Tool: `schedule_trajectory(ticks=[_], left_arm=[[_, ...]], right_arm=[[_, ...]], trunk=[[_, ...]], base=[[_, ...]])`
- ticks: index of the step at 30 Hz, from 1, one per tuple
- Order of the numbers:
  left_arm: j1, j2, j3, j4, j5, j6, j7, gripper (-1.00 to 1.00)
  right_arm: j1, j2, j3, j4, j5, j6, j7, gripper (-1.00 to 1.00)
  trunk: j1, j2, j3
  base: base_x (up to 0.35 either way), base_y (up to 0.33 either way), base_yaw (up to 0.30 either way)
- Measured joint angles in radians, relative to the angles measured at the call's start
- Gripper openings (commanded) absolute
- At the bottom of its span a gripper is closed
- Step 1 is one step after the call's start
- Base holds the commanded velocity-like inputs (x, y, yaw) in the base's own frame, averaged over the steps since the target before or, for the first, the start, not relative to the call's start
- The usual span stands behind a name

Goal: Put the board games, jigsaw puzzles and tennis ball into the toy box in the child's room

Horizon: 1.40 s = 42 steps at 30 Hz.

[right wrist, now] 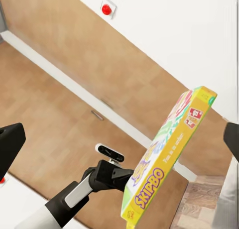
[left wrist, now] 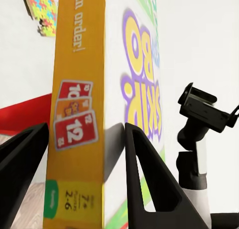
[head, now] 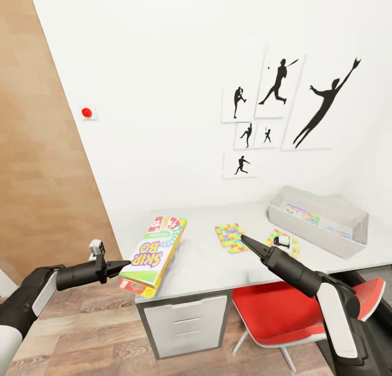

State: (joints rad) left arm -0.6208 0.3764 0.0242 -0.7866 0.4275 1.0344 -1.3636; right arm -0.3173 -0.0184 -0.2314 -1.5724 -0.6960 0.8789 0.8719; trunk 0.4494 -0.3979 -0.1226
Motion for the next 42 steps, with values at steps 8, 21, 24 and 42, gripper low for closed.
schedule_trajectory(ticks=[8,21,24,42], left_arm=[[0.001,0.001,0.009,0.0,0.005,-0.008,-0.001,-1.0],[0.002,0.0,0.01,0.0,0.002,-0.013,0.001,-1.0],[0.002,0.0,0.011,0.0,0.001,-0.014,0.001,-1.0],[0.001,-0.005,0.012,0.0,-0.004,-0.015,0.008,-1.0]], right_arm=[[0.001,-0.003,-0.004,0.002,0.0,0.0,0.013,1.0],[0.0,-0.004,-0.006,0.003,0.001,0.0,0.014,1.0],[-0.001,-0.004,-0.007,0.002,0.001,0.0,0.015,1.0],[-0.001,-0.064,-0.082,0.011,0.002,0.01,0.007,1.0]], trunk=[[0.0,0.0,0.008],[0.0,0.0,0.019],[0.0,0.0,0.019],[0.0,0.0,0.019]], base=[[-0.004,-0.037,-0.21],[-0.026,-0.274,-0.169],[-0.001,-0.305,-0.014],[0.11,-0.291,-0.001]])
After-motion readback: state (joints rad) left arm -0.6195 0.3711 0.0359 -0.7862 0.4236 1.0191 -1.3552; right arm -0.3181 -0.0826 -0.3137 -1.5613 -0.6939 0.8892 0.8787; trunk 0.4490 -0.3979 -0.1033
